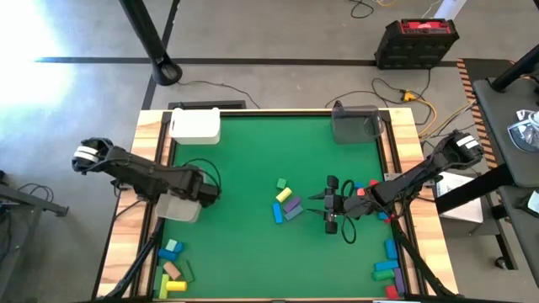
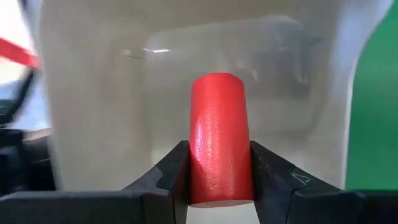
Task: Sort blocks by size
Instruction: Put the red cylindrical block into the gray bin, then put the yellow cylindrical block into the gray bin
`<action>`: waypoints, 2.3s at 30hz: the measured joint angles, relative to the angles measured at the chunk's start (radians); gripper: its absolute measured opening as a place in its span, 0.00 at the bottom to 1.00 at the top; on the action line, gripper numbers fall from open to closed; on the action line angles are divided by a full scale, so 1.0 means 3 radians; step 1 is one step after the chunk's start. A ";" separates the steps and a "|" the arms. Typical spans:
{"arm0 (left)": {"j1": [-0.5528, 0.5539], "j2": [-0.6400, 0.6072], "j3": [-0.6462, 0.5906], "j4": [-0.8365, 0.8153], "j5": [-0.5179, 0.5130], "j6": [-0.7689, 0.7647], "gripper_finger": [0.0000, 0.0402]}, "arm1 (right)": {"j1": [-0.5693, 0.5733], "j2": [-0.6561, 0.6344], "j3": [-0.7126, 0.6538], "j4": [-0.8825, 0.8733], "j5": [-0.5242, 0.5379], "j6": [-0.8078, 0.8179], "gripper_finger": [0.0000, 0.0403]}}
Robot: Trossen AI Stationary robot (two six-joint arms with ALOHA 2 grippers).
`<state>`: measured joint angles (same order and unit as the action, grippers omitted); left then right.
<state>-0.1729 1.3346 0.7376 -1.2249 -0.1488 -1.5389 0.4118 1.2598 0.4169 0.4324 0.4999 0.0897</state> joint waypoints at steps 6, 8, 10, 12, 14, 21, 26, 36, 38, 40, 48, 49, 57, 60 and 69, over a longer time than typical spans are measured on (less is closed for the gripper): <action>0.0159 0.0017 -0.0217 0.0294 0.0219 0.0042 0.27 | 0.0000 0.0000 0.0000 0.0001 0.0000 0.0012 0.38; 0.0180 0.0037 -0.0266 0.0351 0.0232 0.0041 0.27 | 0.0000 0.0000 0.0000 0.0001 0.0000 0.0012 0.37; 0.0185 0.0054 -0.0280 0.0369 0.0231 0.0040 0.27 | 0.0000 0.0000 0.0001 0.0009 0.0000 0.0013 0.37; 0.0184 0.0086 -0.0277 0.0369 0.0230 0.0061 0.31 | 0.0000 0.0000 -0.0001 0.0011 0.0000 0.0027 0.36; 0.0184 0.0108 -0.0262 0.0372 0.0223 0.0142 0.37 | 0.0000 0.0000 0.0000 0.0016 -0.0001 0.0054 0.36; 0.0184 0.0130 -0.0132 0.0326 0.0194 0.0382 0.54 | 0.0000 0.0000 -0.0001 0.0029 0.0000 0.0046 0.39; 0.0184 0.0130 0.0328 -0.0254 0.0175 0.0534 0.55 | 0.0000 0.0000 0.0000 0.0061 0.0000 -0.0001 0.42; -0.0288 0.0121 0.1526 -0.0162 -0.0960 0.0865 0.53 | 0.0005 0.0000 -0.0001 -0.0036 -0.0001 -0.0033 0.42; -0.0428 0.0140 0.1518 0.0492 -0.1270 0.1281 0.53 | 0.0006 -0.0001 -0.0001 -0.0132 -0.0001 -0.0011 0.41; -0.0522 0.0197 0.1422 0.1236 -0.1493 0.1711 0.53 | 0.0006 -0.0002 0.0000 -0.0201 0.0001 0.0029 0.41; -0.0504 0.0995 0.1019 0.3510 -0.1686 0.2882 0.53 | 0.0009 -0.0004 0.0001 -0.0290 0.0285 0.0075 0.48; -0.0478 0.1119 0.1021 0.3581 -0.1677 0.2899 0.53 | 0.0009 -0.0004 0.0000 -0.0291 0.0287 0.0075 0.49; -0.0301 0.1792 0.1267 0.3612 -0.1863 0.3012 0.60 | 0.0009 -0.0004 0.0000 -0.0290 0.0287 0.0044 0.55; -0.0238 0.1927 0.1355 0.3614 -0.1888 0.3103 0.62 | 0.0009 -0.0004 -0.0001 -0.0291 0.0289 0.0016 0.57; -0.0136 0.2289 0.1413 0.3940 -0.1624 0.3182 0.63 | 0.0009 -0.0004 -0.0001 -0.0290 0.0287 0.0016 0.62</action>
<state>-0.2138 2.0212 1.1614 -0.0428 -0.6360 -0.5842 0.4145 1.2587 0.4168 0.3454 0.5861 0.0944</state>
